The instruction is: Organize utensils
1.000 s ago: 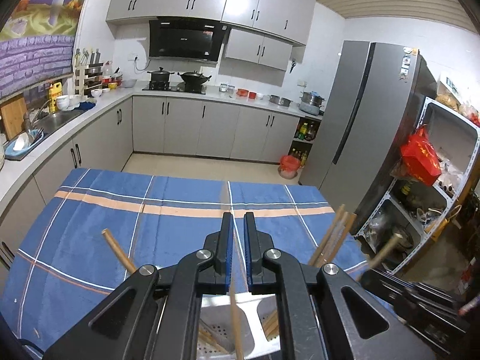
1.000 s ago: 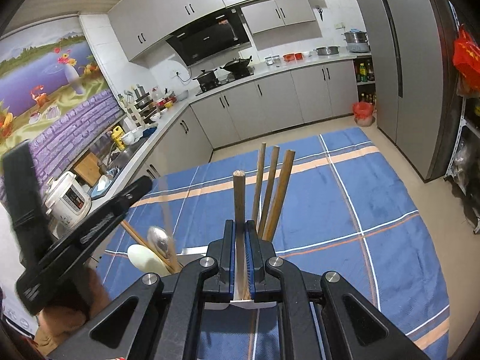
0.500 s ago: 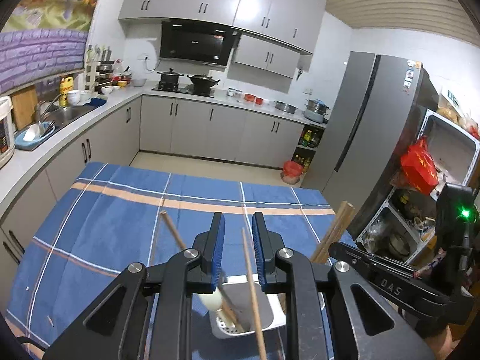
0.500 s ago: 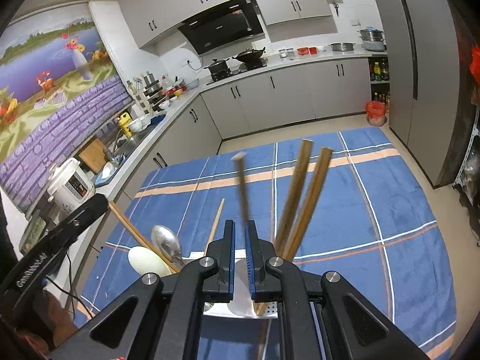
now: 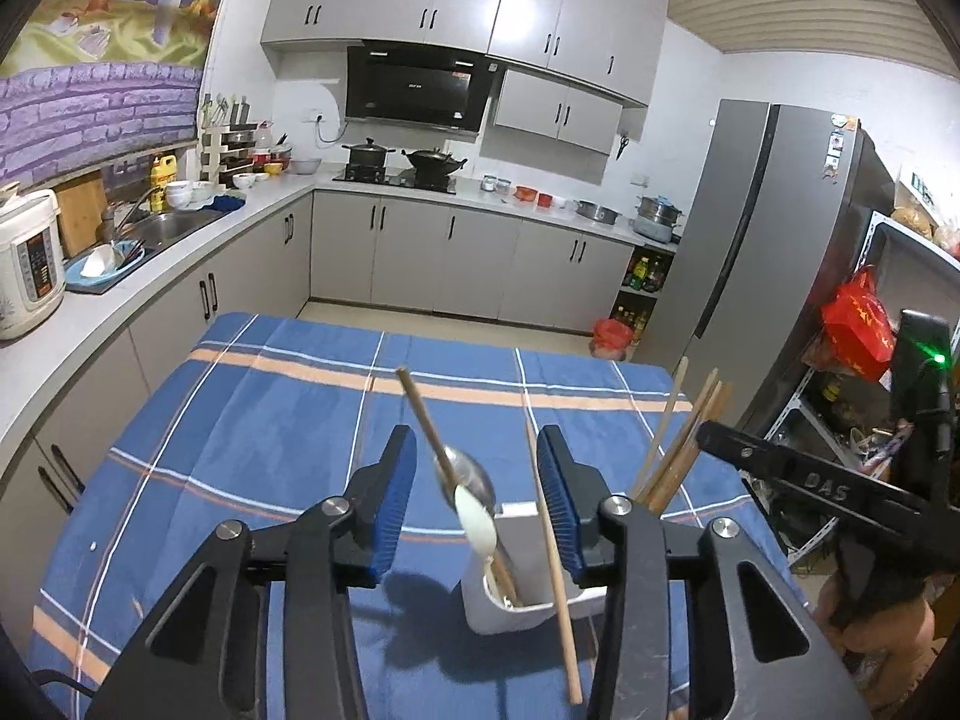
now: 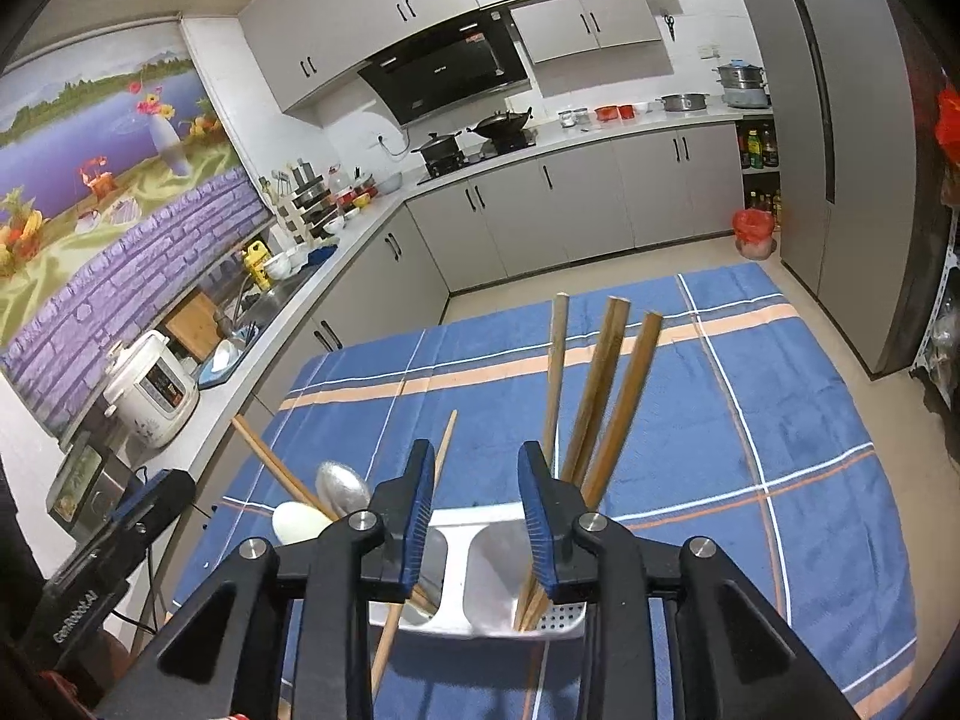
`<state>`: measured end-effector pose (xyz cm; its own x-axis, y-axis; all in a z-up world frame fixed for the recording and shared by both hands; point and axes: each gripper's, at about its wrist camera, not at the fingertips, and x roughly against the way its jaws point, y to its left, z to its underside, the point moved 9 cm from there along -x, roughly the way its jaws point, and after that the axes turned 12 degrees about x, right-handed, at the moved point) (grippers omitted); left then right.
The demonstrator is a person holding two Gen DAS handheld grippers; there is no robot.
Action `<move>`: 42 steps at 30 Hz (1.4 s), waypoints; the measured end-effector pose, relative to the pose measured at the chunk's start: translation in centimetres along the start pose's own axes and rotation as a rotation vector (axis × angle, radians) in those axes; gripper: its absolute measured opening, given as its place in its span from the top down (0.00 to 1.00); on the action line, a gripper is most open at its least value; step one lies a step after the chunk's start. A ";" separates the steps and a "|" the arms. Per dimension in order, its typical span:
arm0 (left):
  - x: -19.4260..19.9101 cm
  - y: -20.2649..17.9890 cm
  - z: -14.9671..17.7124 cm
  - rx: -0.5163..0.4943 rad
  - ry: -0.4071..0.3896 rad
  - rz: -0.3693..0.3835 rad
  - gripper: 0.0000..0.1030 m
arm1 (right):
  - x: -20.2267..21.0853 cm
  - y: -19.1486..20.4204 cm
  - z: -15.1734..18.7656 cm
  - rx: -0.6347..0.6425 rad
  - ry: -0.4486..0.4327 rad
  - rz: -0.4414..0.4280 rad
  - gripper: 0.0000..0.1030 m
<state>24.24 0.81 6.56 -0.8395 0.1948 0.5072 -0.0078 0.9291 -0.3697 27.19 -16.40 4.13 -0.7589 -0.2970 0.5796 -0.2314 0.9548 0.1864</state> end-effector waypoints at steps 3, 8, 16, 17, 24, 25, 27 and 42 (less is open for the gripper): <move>0.4 0.6 0.8 -0.002 0.014 -0.023 0.60 | 1.2 0.2 1.2 0.004 -0.004 0.013 0.65; 1.5 1.3 2.0 -0.020 0.021 -0.069 0.51 | 3.2 0.2 3.8 -0.019 0.006 0.025 0.59; 4.1 2.6 4.4 -0.014 0.037 -0.123 0.41 | 5.6 0.9 7.7 -0.041 0.045 0.035 0.58; 4.6 3.1 4.7 -0.004 0.038 -0.132 0.40 | 5.3 1.4 8.3 -0.051 0.062 0.004 0.58; 6.6 5.7 6.4 0.029 0.058 -0.165 0.40 | 1.0 4.6 10.6 -0.091 0.171 -0.141 0.58; 6.9 6.0 6.6 0.031 0.060 -0.168 0.40 | 0.4 4.9 10.7 -0.101 0.184 -0.157 0.58; 7.4 6.6 6.9 0.035 0.062 -0.176 0.40 | -1.2 5.8 11.1 -0.127 0.215 -0.198 0.58; 8.8 9.2 7.1 0.116 0.078 -0.161 0.40 | 4.0 8.4 16.1 -0.022 0.227 -0.202 0.93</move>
<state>12.94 8.83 2.07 -0.7777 0.0744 0.6242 -0.2050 0.9087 -0.3638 12.40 -9.41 -4.79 -0.5429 -0.4775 0.6909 -0.3489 0.8765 0.3317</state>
